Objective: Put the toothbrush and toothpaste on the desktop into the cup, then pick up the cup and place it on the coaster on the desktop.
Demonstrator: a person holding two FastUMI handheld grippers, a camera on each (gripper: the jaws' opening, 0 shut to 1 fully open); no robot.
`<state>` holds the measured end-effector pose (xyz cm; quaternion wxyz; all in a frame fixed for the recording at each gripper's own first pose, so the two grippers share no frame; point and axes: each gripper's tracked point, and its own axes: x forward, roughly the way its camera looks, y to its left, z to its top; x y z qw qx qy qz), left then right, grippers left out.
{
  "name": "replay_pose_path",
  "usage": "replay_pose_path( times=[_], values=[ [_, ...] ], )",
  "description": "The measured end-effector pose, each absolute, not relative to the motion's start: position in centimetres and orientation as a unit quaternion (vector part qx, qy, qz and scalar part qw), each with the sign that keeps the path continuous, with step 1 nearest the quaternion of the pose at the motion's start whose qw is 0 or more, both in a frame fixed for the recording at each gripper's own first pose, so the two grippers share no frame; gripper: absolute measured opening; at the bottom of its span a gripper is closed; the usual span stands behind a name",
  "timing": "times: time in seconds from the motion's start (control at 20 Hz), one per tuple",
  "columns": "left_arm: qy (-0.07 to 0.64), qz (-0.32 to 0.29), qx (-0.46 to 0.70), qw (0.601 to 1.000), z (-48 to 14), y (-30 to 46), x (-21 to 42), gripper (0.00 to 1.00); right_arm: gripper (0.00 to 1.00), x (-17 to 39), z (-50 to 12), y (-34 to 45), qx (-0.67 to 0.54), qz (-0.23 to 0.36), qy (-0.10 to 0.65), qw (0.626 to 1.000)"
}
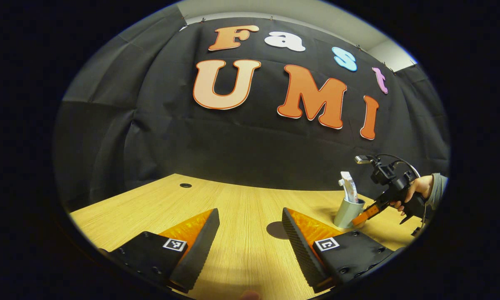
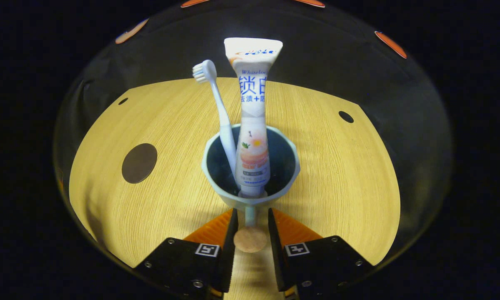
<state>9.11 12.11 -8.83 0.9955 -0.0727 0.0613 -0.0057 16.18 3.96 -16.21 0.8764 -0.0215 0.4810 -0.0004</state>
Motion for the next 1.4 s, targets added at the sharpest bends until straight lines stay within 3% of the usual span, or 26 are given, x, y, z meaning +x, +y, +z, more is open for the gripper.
replay_pose_path(
  times=[0.1,0.4,1.1,1.4],
  values=[
    [0.069,-0.003,-0.075,0.995,-9.2,12.2,8.9,0.95,0.31,16.3,-16.6,4.3,-0.013,0.006,0.484,0.875],
    [0.069,-0.008,-0.081,0.994,-9.4,12.0,8.1,0.95,0.21,16.5,-16.5,3.9,0.012,0.013,0.463,0.886],
    [0.064,-0.016,-0.070,0.995,-8.9,10.6,8.4,0.96,0.19,17.7,-15.8,4.3,0.022,0.037,0.404,0.914],
    [0.067,-0.026,-0.061,0.996,-9.0,9.7,8.3,0.96,0.19,18.3,-15.6,4.7,0.008,0.079,0.372,0.925]
  ],
)
